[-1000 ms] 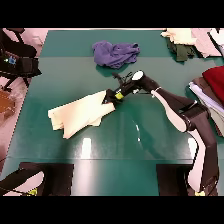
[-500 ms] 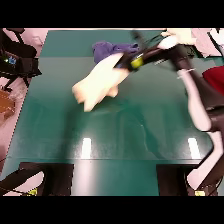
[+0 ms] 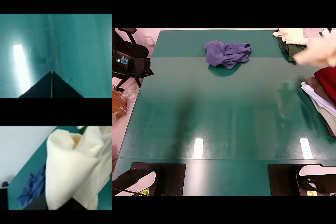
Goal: Fold the shirts.
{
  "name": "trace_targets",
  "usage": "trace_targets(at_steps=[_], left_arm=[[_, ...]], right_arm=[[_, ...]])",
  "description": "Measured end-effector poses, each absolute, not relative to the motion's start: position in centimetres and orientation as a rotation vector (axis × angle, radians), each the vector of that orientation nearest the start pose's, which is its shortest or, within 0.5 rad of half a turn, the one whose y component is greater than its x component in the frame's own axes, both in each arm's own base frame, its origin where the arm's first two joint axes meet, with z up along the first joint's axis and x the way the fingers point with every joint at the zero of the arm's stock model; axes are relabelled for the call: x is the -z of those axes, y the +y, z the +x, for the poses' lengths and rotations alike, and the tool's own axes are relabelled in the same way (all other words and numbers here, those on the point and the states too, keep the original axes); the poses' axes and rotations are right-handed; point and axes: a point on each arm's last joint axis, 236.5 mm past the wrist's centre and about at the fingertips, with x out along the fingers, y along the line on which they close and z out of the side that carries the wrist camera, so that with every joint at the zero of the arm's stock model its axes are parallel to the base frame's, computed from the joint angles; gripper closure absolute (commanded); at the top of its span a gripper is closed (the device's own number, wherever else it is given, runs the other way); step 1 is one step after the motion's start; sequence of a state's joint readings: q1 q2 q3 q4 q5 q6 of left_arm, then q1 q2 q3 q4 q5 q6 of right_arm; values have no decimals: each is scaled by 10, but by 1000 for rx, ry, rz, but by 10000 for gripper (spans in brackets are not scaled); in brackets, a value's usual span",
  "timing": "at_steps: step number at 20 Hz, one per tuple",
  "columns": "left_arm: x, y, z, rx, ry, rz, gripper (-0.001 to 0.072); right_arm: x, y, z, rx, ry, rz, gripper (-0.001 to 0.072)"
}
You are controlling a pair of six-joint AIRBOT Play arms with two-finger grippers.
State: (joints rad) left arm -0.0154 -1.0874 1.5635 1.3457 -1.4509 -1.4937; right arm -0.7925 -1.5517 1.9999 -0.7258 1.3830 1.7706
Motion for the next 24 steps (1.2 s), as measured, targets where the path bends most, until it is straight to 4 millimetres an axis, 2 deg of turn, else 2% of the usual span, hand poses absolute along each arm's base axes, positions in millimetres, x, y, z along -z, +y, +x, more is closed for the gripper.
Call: trace_targets(at_steps=[1, 3, 6, 8, 9, 11, 12, 13, 14, 15, 17, 20, 22, 24], left_arm=[[-211, -58, 361, 244, 963, -56, 681], [-212, -59, 361, 248, 962, -60, 681], [-212, -63, 360, 261, 962, -69, 681], [-212, -66, 358, 275, 968, -77, 680], [-212, -67, 358, 277, 969, -79, 680], [-212, -68, 356, 284, 977, -82, 681], [-211, -69, 356, 286, 979, -82, 680], [-211, -69, 355, 287, 980, -83, 681], [-211, -69, 355, 288, 981, -83, 680], [-211, -69, 355, 288, 981, -84, 680], [-211, -70, 355, 291, 980, -85, 680], [-212, -70, 356, 291, 977, -85, 681], [-212, -70, 356, 291, 976, -84, 680], [-212, -70, 356, 291, 974, -84, 680]], right_arm=[[-240, -239, 423, 198, 631, 1021, 686], [-200, -277, 374, 371, 727, 1053, 685], [-138, -307, 312, 577, 875, 1101, 683], [-112, -316, 287, 638, 919, 1134, 674], [-106, -320, 280, 650, 922, 1142, 674], [-106, -331, 268, 676, 900, 1143, 674], [-114, -339, 263, 687, 871, 1135, 671], [-126, -348, 260, 697, 828, 1121, 529], [-143, -357, 258, 699, 776, 1108, 209], [-166, -366, 257, 699, 706, 1088, 25], [-215, -375, 262, 655, 566, 1052, 29], [-281, -370, 275, 542, 387, 1031, 29], [-315, -348, 296, 397, 308, 1052, 31], [-345, -303, 325, 189, 272, 1064, 32]])
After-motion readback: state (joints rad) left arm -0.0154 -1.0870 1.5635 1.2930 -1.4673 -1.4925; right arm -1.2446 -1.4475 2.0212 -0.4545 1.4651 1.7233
